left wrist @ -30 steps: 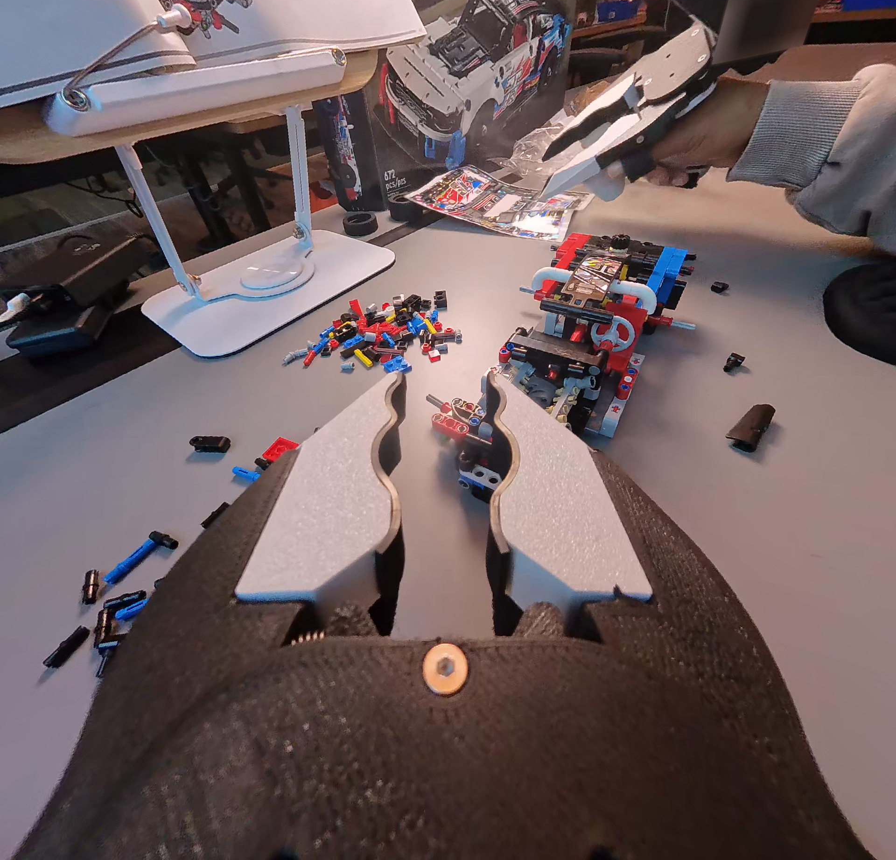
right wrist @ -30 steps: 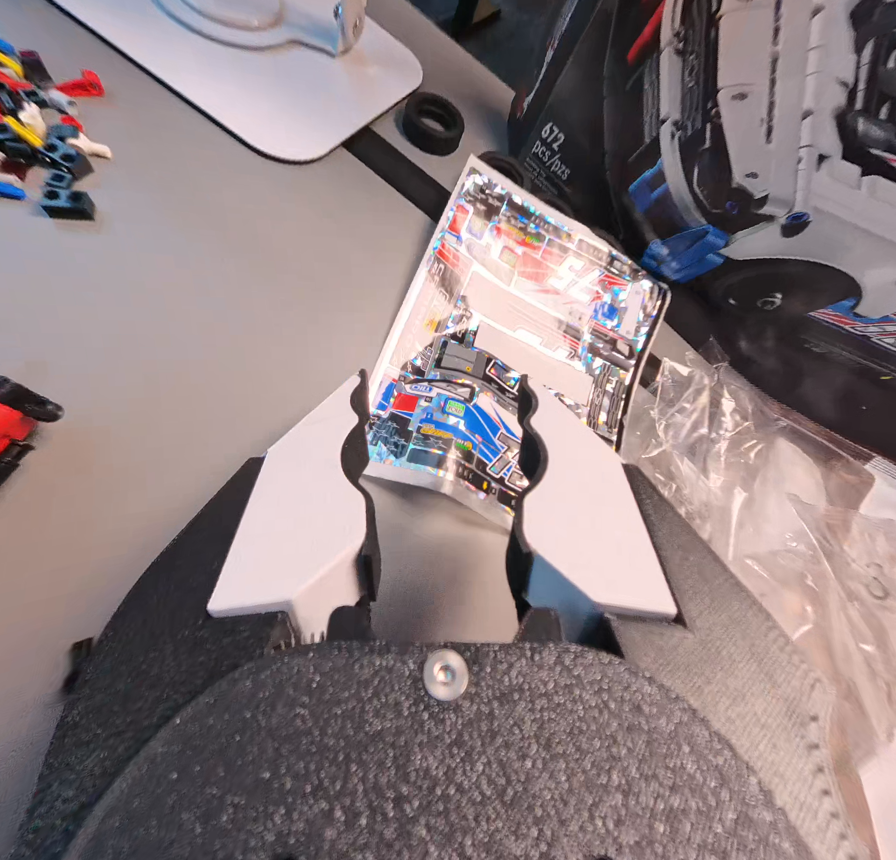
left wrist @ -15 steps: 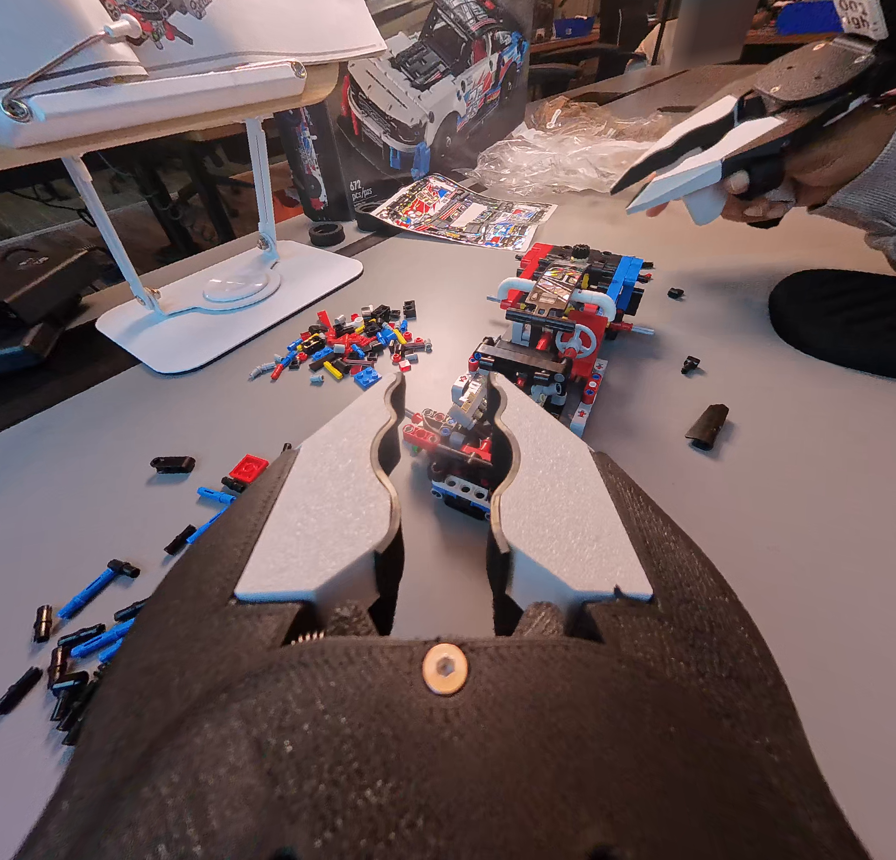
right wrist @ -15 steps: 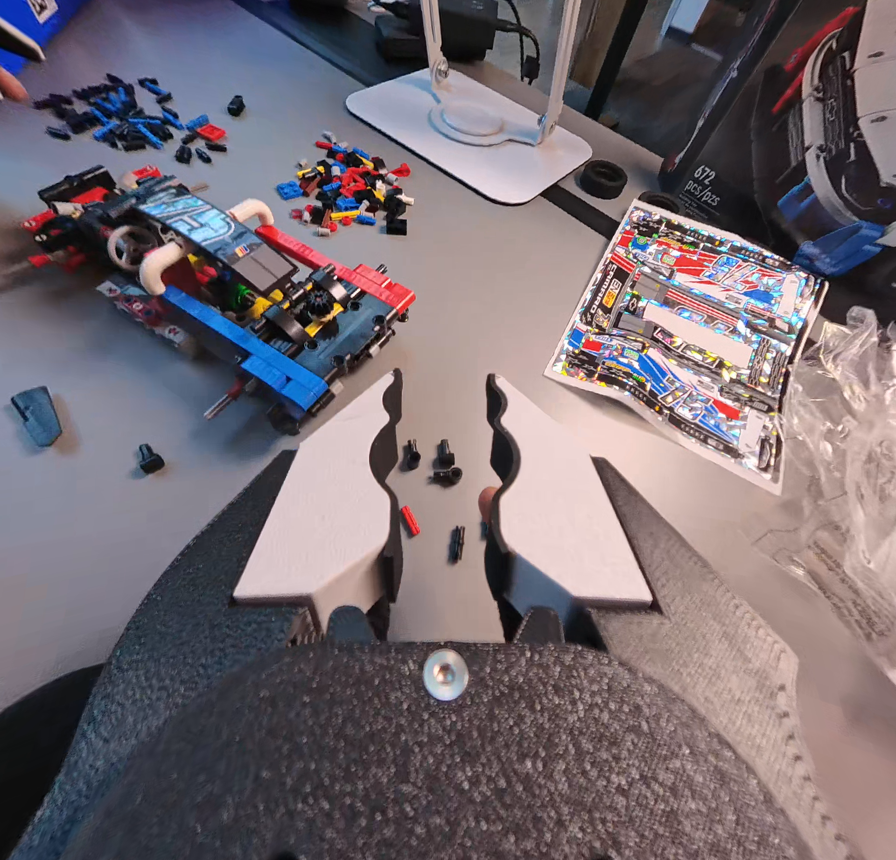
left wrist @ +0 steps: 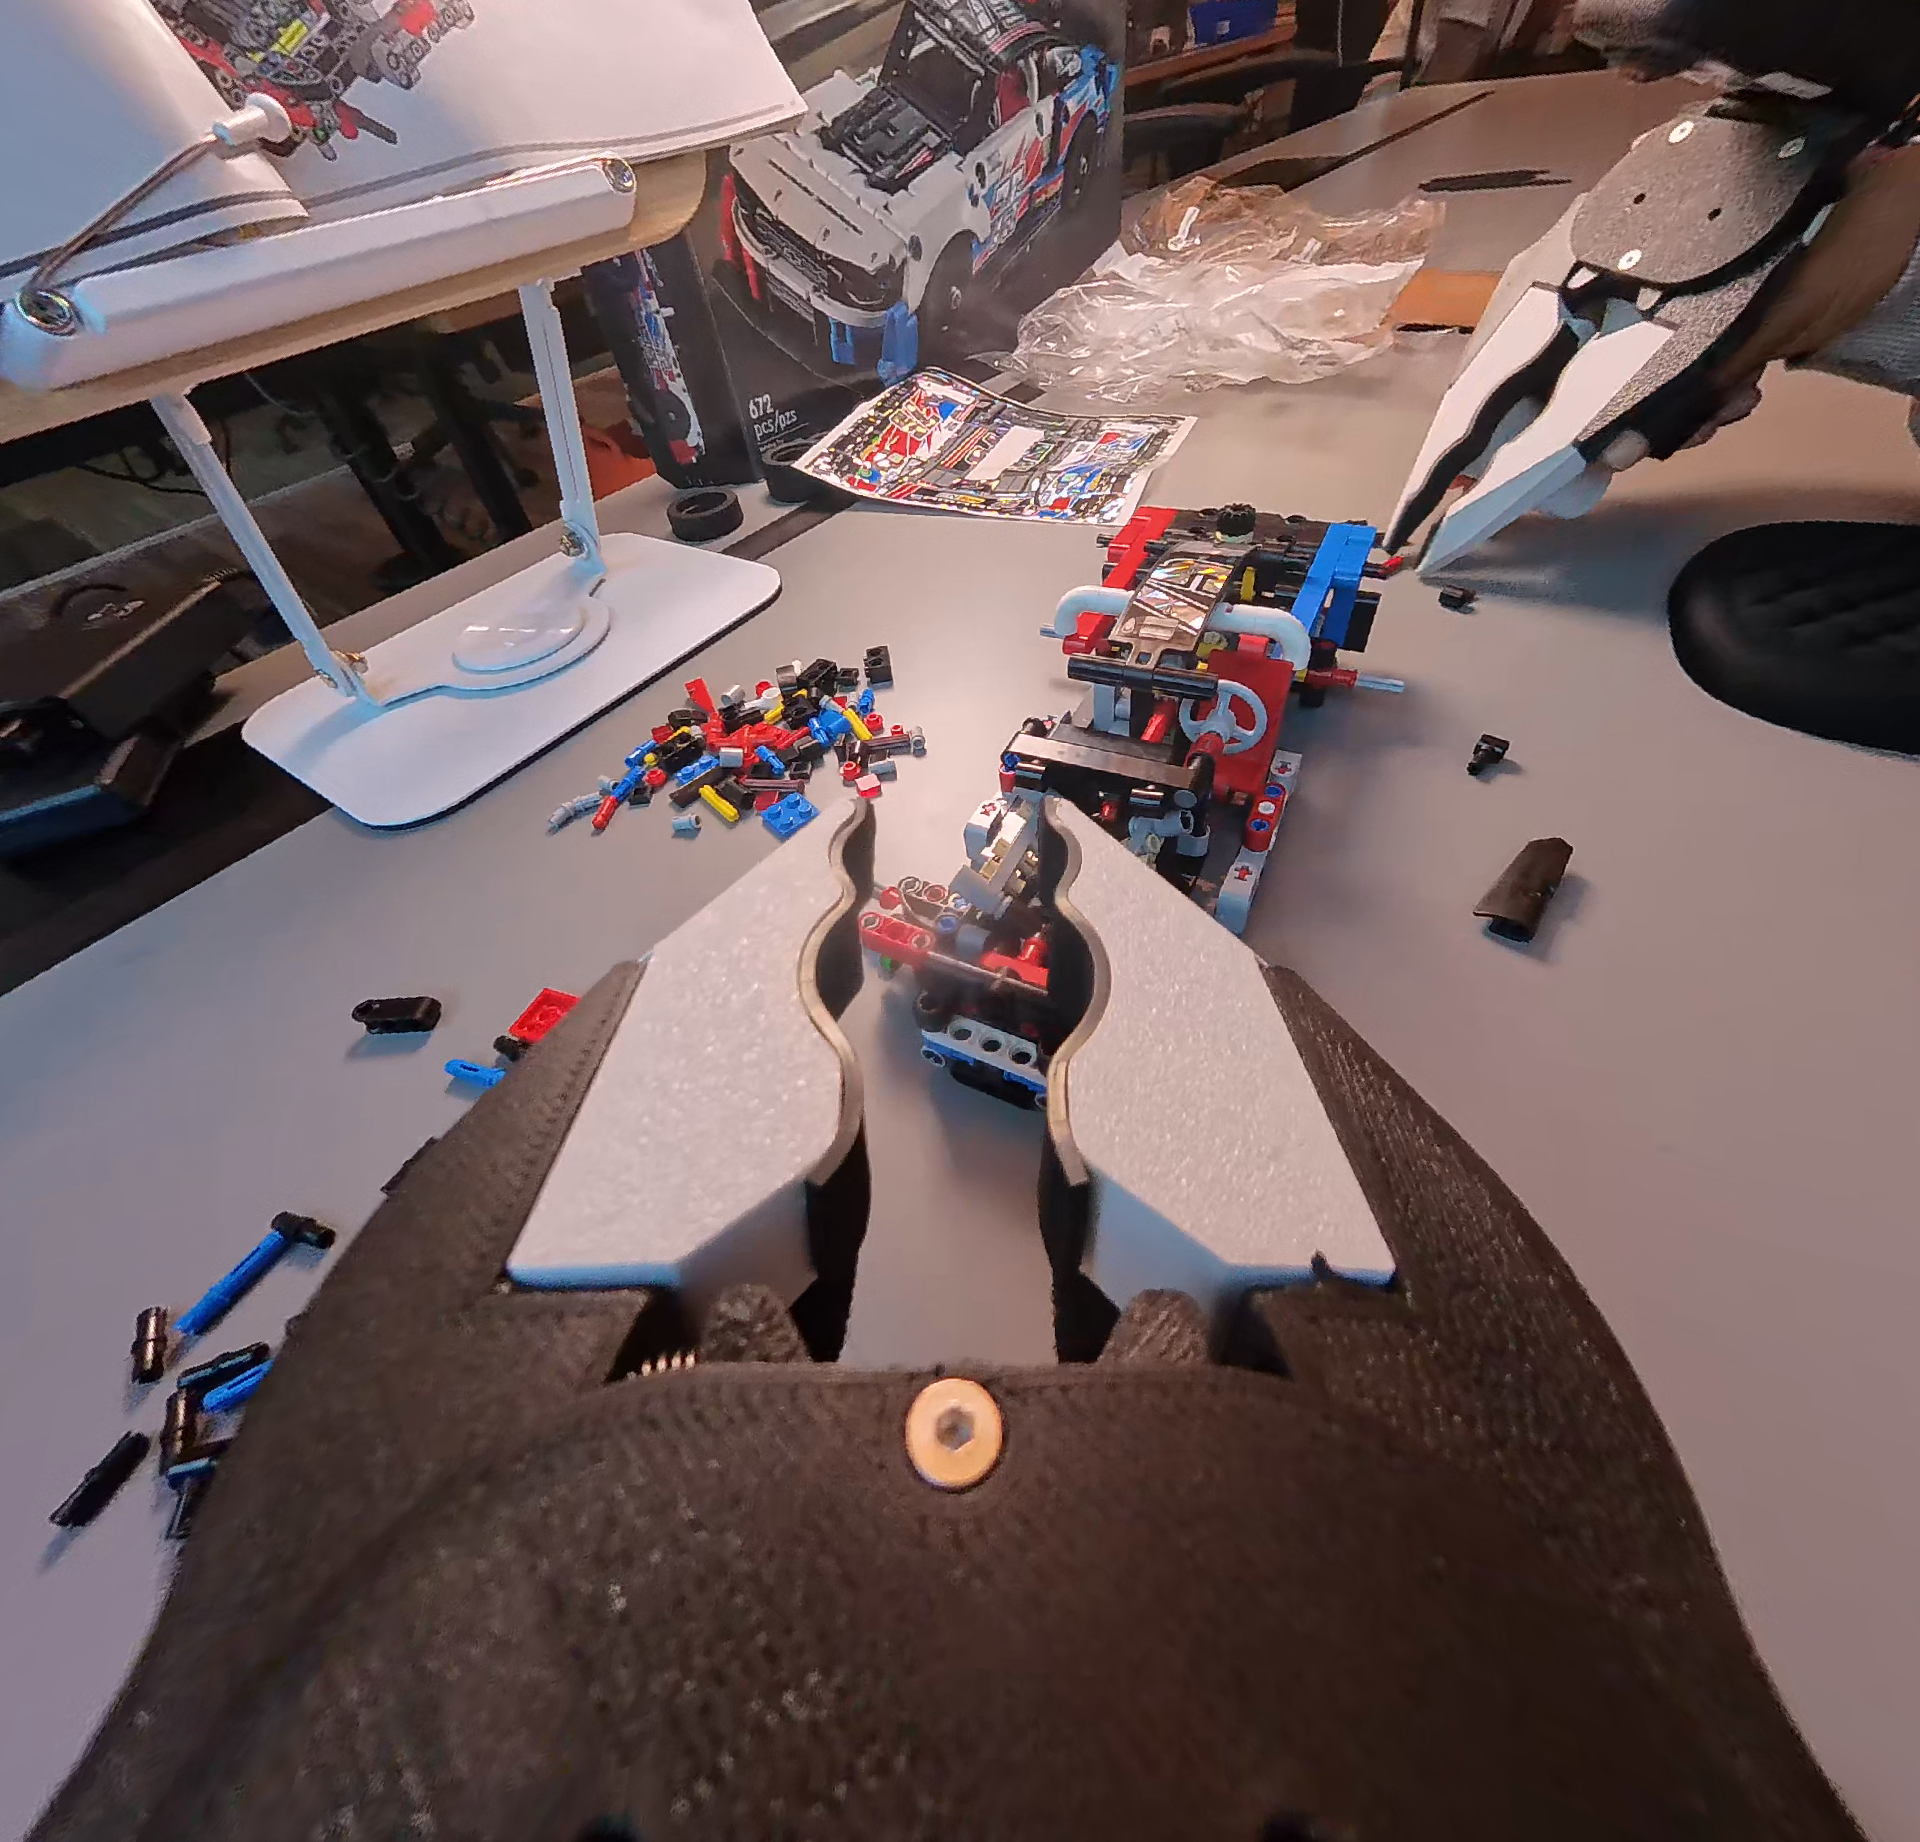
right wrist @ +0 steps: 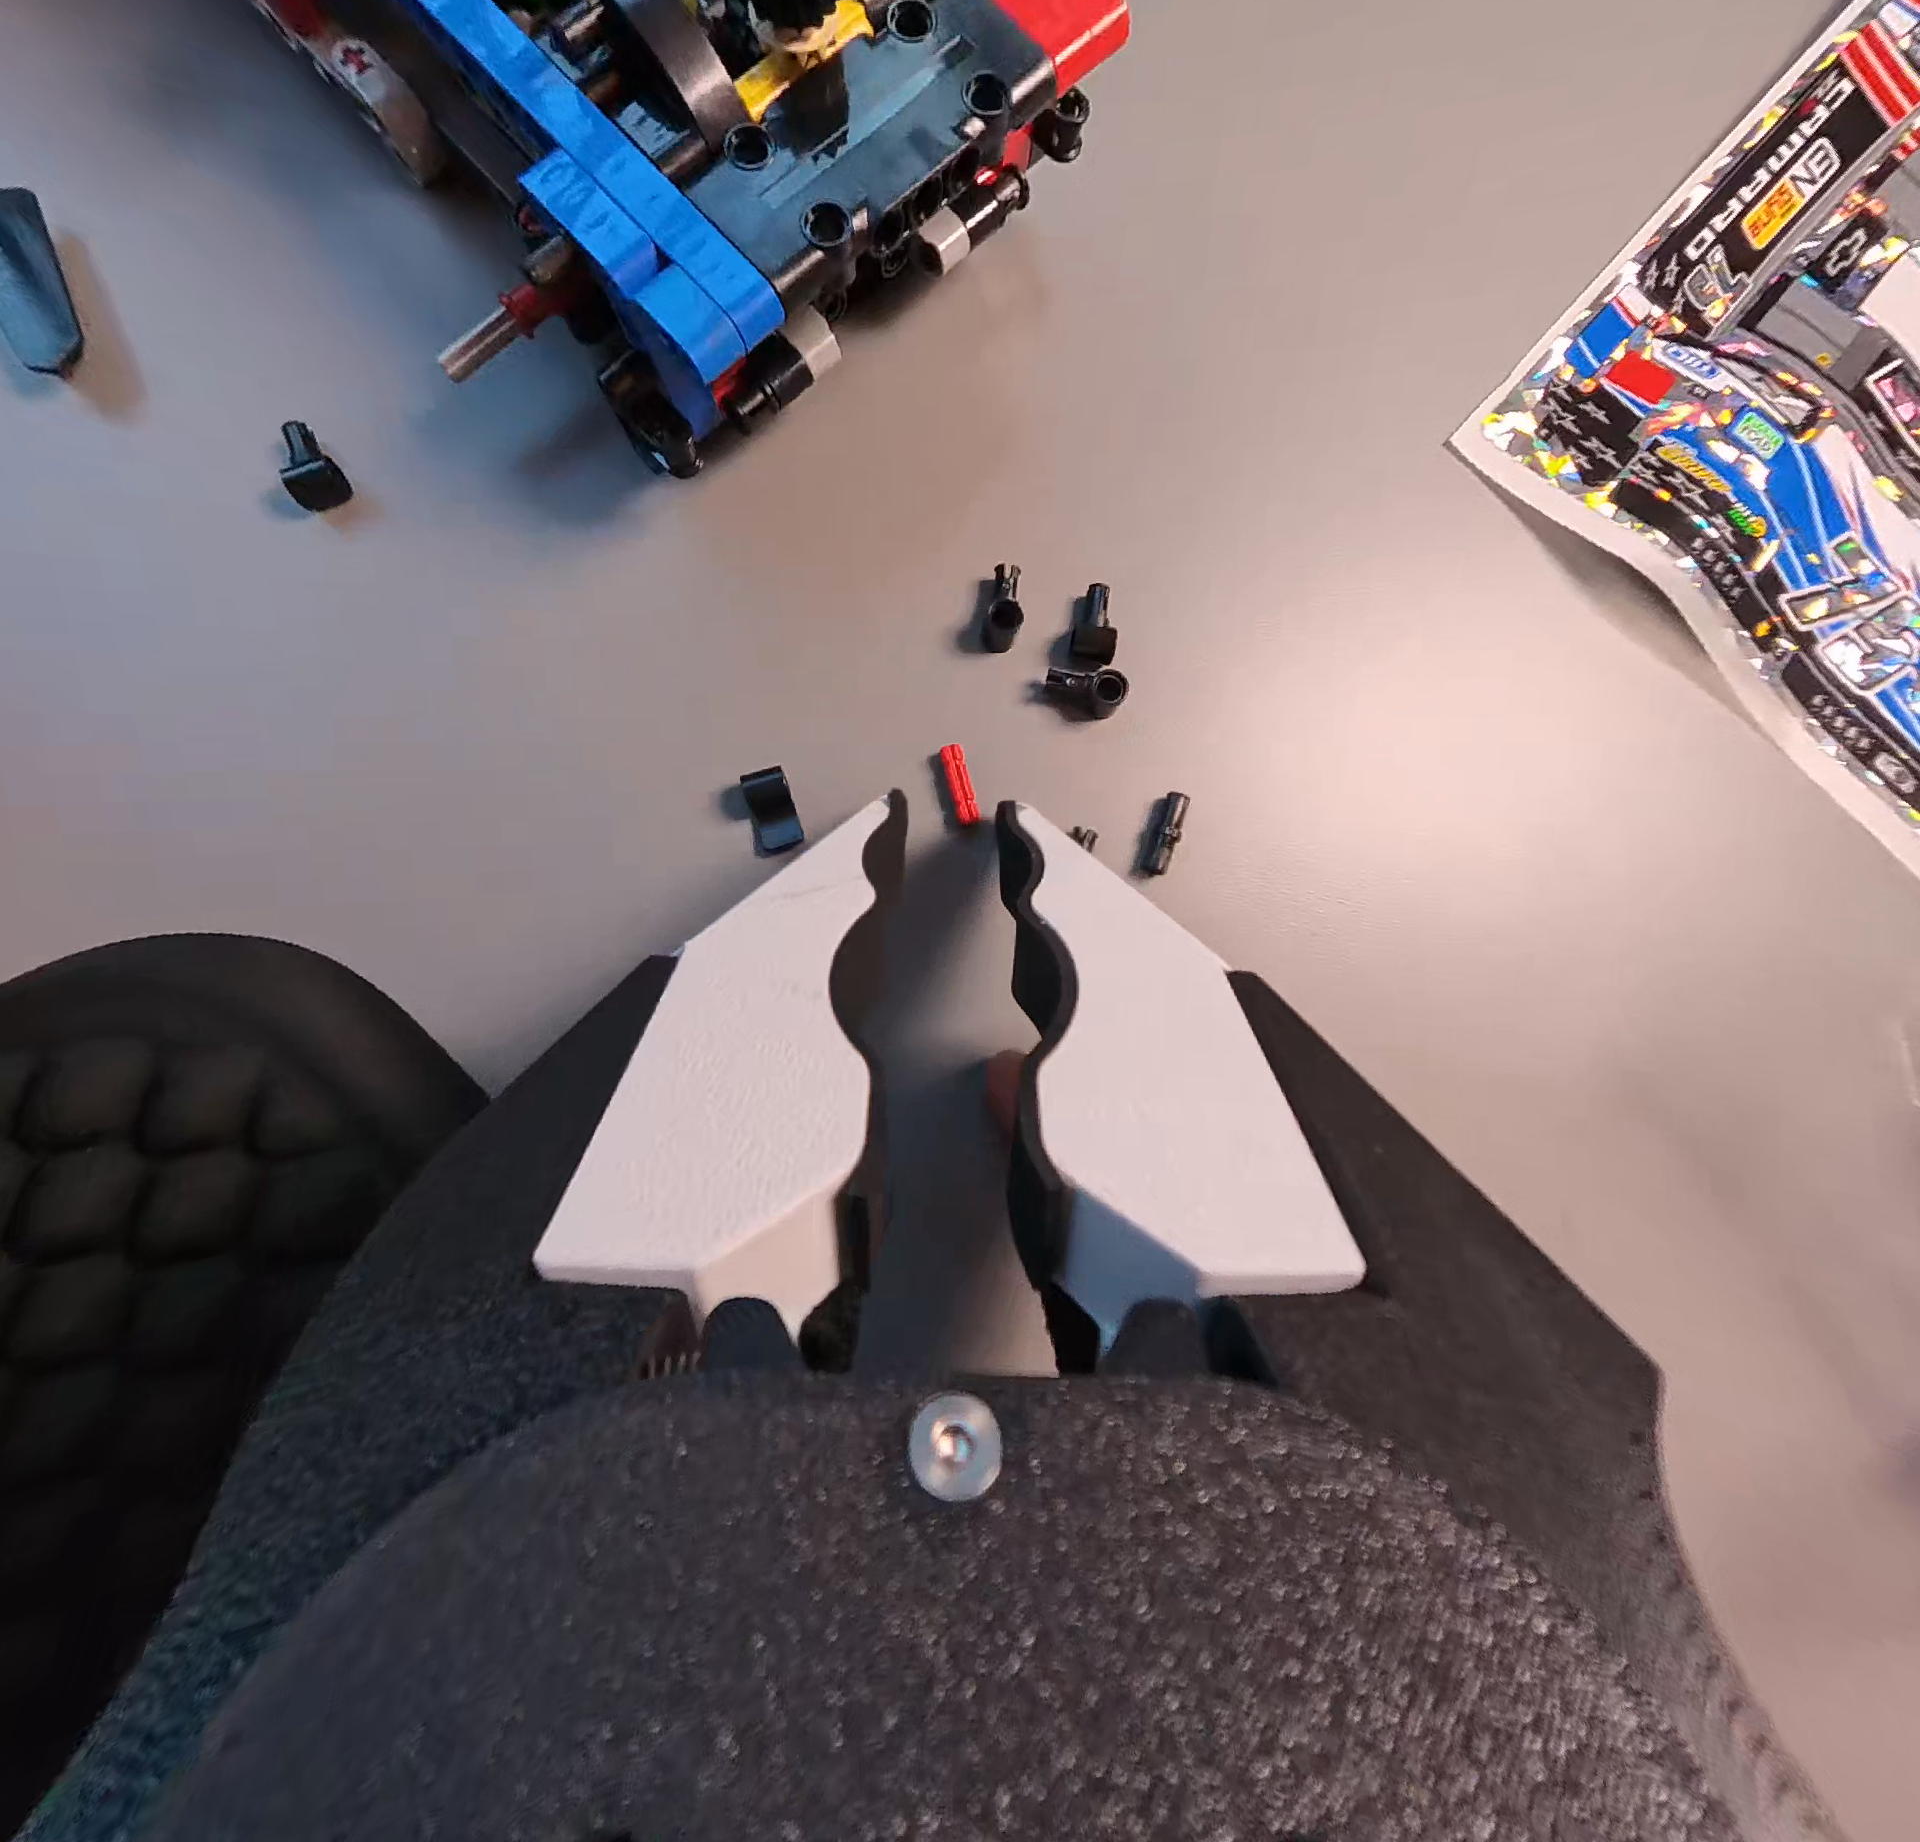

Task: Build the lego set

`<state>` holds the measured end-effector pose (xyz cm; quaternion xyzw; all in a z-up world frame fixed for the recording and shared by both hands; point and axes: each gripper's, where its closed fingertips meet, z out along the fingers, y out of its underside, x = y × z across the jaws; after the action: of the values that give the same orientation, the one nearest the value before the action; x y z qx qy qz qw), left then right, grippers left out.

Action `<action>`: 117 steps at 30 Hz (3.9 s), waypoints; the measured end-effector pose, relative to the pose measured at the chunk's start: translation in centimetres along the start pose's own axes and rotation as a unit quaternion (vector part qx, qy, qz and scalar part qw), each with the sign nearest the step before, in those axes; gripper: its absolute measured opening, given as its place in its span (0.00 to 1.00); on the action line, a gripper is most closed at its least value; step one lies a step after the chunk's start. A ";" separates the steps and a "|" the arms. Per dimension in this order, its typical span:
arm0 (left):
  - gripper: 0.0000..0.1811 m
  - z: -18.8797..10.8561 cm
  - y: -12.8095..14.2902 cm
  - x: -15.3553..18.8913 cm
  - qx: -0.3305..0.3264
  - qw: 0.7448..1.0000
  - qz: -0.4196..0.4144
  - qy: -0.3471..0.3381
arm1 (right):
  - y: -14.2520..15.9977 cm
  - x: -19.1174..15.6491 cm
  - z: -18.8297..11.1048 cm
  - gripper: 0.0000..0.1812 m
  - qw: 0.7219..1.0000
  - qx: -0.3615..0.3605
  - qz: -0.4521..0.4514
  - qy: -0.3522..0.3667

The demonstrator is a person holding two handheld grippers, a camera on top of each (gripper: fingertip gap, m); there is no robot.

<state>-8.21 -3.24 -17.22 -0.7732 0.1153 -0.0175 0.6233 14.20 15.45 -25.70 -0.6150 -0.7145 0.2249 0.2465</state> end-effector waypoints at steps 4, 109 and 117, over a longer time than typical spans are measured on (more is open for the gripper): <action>0.14 0.2 -0.1 1.3 0.003 0.999 0.007 0.034 | 0.0 -0.4 0.2 0.02 1.000 -0.019 -0.010 -0.010; 0.11 1.8 -3.4 15.3 0.054 0.939 -0.078 0.331 | -14.3 -17.8 -3.0 0.01 0.906 0.336 -0.165 -0.198; 0.20 4.0 3.5 15.7 -0.166 0.940 -0.042 0.295 | -12.2 -11.6 -3.5 0.01 0.931 0.316 -0.131 -0.125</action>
<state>7.22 -3.20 -23.35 -0.8300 0.2626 -0.2520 0.4226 8.45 2.29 -16.29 -0.3732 -0.7058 0.4795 0.3642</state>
